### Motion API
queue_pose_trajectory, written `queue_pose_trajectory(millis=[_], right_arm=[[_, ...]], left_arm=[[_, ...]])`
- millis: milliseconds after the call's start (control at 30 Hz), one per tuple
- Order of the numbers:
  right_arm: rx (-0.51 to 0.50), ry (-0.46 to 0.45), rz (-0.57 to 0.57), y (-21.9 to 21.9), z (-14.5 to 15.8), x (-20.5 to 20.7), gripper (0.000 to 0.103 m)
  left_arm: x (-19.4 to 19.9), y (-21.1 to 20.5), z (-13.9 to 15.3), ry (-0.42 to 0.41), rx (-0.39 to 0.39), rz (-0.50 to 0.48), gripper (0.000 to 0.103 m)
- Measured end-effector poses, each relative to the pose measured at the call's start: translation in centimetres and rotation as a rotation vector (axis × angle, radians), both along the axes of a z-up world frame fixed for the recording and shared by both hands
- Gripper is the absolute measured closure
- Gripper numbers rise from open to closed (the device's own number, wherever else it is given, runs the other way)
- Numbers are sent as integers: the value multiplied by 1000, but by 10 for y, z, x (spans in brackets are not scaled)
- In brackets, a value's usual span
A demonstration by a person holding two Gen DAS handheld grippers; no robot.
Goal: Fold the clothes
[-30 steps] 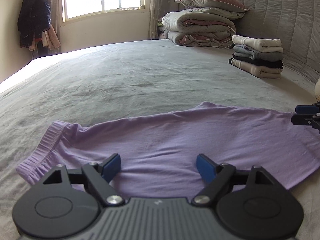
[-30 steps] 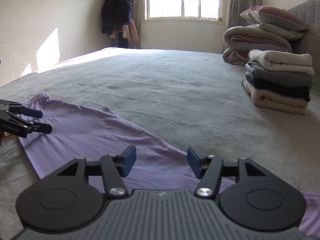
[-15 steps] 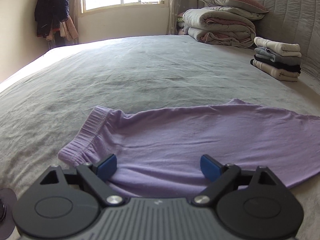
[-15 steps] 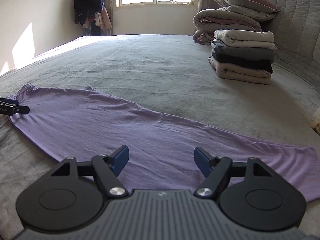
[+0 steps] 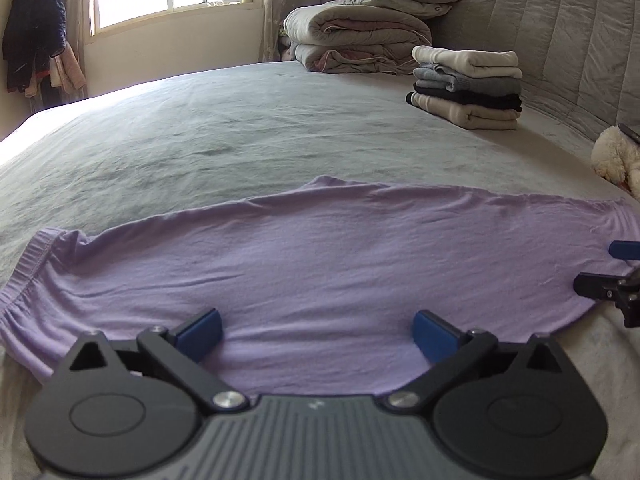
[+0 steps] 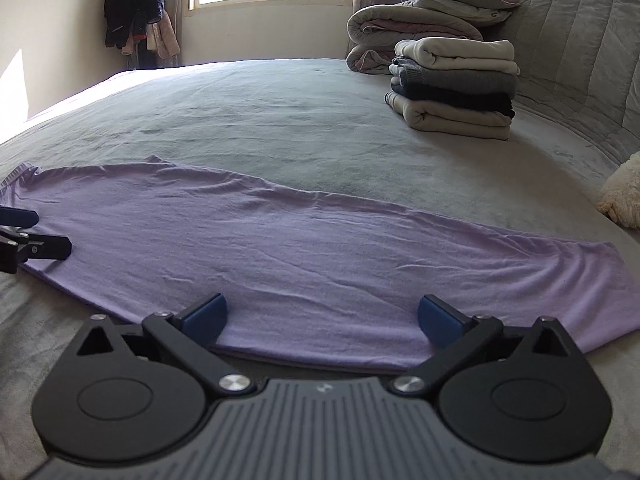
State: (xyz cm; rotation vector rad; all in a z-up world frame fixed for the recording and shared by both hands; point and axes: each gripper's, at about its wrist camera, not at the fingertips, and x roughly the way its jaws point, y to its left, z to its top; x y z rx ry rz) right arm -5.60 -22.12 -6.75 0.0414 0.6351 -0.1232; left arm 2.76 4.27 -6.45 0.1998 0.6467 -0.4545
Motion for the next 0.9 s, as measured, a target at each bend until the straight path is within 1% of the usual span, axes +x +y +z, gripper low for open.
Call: queue_pose_trajectory(millis=[67, 133, 233, 333, 400, 433, 533, 700, 733, 800, 900], right_arm=[[12, 6, -8, -4, 0, -2, 0], [20, 8, -8, -7, 0, -6, 0], [13, 6, -4, -10, -1, -16, 0], [1, 0, 3, -12, -1, -30, 0], [-18, 1, 13, -12, 0, -39, 0], [-29, 0, 16, -12, 1, -44, 0], [-2, -8, 2, -18, 6, -48, 0], [-7, -46, -45, -36, 19, -28, 0], [-11, -37, -49, -42, 18, -22, 0], [-19, -18, -56, -55, 15, -11, 0], [-30, 9, -68, -75, 11, 7, 0]], left_arm=[[-2, 1, 0, -5, 2, 2, 0], [-2, 6, 0, 10, -10, 4, 0], [-5, 10, 3, 30, 25, -48, 0], [-4, 15, 11, 83, 56, -108, 0], [0, 18, 18, 138, 51, -118, 1], [1, 19, 22, 143, 28, -116, 1], [3, 16, 33, 121, -49, -107, 1], [4, -9, 39, 45, -130, -119, 1], [4, -13, 37, 38, -131, -127, 1], [5, -24, 31, 29, -107, -149, 1], [7, -37, 19, 39, -42, -159, 1]])
